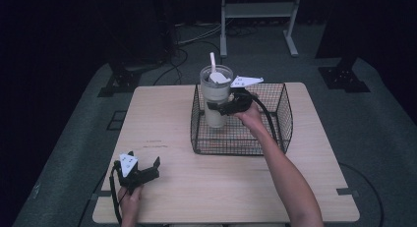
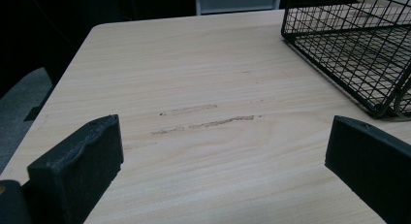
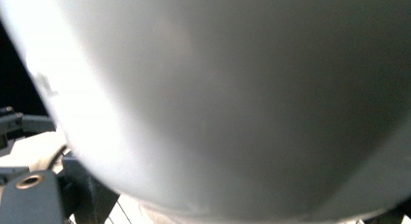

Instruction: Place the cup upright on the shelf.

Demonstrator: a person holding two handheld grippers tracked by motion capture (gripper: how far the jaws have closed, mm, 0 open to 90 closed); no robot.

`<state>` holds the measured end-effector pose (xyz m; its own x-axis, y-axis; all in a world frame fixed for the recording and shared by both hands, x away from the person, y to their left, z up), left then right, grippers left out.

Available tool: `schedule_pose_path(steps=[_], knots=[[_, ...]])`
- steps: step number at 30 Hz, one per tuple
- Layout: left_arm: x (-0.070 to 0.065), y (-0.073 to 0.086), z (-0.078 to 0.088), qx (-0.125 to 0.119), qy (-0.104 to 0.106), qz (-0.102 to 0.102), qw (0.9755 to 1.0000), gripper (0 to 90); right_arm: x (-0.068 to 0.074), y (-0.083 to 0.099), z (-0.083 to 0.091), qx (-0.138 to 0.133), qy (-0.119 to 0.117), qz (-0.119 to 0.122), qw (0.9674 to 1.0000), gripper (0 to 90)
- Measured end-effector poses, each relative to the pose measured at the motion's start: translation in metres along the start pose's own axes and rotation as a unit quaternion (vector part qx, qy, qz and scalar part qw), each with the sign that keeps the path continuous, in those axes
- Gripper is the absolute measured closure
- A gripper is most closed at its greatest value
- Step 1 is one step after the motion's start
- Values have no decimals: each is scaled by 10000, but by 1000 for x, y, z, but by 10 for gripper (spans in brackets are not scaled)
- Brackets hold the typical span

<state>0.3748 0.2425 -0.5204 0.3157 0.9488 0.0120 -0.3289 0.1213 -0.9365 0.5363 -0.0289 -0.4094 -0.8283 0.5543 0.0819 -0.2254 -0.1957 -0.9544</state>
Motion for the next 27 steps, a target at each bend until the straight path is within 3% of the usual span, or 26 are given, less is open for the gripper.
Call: schedule_pose_path(steps=[6,15,24,27], knots=[[0,0,0,-2,-4,3,10000,0,-5,15,-5,184,2,-74,9998,91],[0,0,0,-16,-4,10,10000,0,-8,28,-13,436,-10,12,9990,91],[0,0,0,-22,2,19,10000,0,-7,38,-21,695,-240,15,9973,91],[0,0,0,-26,7,42,10000,0,-7,42,-22,826,-228,164,9962,91]])
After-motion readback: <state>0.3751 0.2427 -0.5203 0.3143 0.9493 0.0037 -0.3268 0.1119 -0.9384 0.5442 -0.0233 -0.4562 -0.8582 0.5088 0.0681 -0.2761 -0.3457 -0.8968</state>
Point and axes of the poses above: each handheld gripper's, and its own axes: z roughly backward along the jaws, y roughly out of its underside, x roughly to its left, the point moved 9 cm from there along -z, roughly forward along the jaws, and after that the axes turned 5 degrees about y, right-handed, at the moved point
